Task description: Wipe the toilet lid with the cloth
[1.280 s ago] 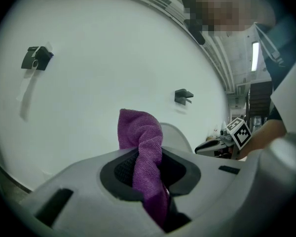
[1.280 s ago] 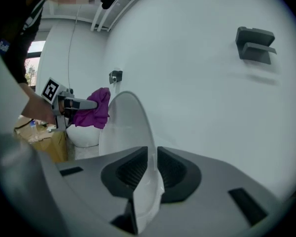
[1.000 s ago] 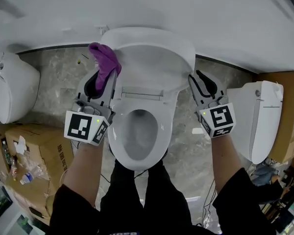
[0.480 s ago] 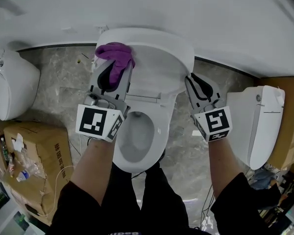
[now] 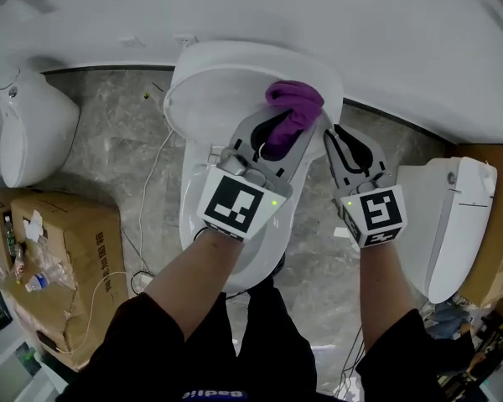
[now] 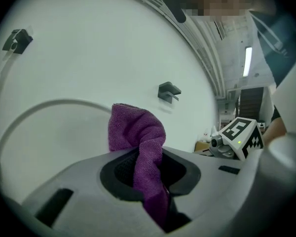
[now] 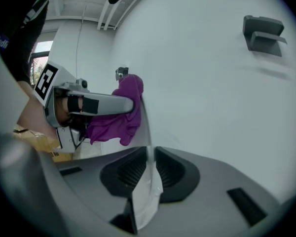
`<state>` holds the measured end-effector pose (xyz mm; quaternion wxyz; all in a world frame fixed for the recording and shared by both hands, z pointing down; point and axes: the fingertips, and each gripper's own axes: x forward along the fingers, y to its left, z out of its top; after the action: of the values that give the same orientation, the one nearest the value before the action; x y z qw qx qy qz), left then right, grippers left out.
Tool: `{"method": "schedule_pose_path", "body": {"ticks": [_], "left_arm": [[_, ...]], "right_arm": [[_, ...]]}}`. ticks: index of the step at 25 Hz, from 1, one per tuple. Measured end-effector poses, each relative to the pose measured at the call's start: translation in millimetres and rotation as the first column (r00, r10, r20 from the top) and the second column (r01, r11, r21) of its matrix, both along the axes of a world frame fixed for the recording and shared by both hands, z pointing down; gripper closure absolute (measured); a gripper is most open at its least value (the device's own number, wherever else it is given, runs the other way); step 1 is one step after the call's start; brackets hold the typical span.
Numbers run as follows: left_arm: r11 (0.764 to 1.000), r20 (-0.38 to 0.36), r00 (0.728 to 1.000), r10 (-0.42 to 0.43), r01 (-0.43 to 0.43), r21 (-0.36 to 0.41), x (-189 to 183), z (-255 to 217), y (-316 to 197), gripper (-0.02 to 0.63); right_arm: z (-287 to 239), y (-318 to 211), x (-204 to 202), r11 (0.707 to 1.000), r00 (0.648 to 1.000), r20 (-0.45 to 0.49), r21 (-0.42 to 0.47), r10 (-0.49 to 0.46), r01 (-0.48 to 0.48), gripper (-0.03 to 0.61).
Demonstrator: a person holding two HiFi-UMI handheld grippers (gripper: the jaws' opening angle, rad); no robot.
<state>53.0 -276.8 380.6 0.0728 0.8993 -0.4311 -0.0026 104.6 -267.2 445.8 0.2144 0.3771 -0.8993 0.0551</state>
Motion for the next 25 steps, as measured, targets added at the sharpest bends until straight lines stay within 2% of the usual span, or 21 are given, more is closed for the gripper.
{"method": "schedule_pose_path", "body": {"ticks": [5, 14, 19, 22, 25], "left_arm": [[0.999, 0.037, 0.999, 0.027, -0.027, 0.022, -17.4, 9.6, 1.8, 0.532], [0.998, 0.069, 0.996, -0.058, 0.059, -0.015, -122.1, 38.4, 3.7, 0.532], [0.996, 0.098, 0.992, -0.082, 0.085, -0.027, -163.7, 51.5, 7.6, 0.534], [0.993, 0.077, 0.991, -0.108, 0.111, -0.029, -173.8, 53.6, 8.5, 0.532], [0.989, 0.034, 0.99, -0.14, 0.141, -0.033, -164.0, 53.6, 6.1, 0.532]], "right_arm": [[-1.5, -0.8, 1.0, 1.0, 1.0, 0.008, 0.016, 0.01, -0.01, 0.508], [-0.7, -3.3, -0.2, 0.996, 0.996, -0.027, 0.03, 0.08, -0.079, 0.508], [-1.2, -2.9, 2.3, 0.993, 0.992, -0.053, 0.039, 0.115, -0.113, 0.509], [-3.1, -2.6, 0.2, 0.991, 0.99, -0.053, 0.047, 0.127, -0.125, 0.509], [-3.1, -3.4, -1.9, 0.992, 0.992, -0.041, 0.048, 0.121, -0.119, 0.509]]}}
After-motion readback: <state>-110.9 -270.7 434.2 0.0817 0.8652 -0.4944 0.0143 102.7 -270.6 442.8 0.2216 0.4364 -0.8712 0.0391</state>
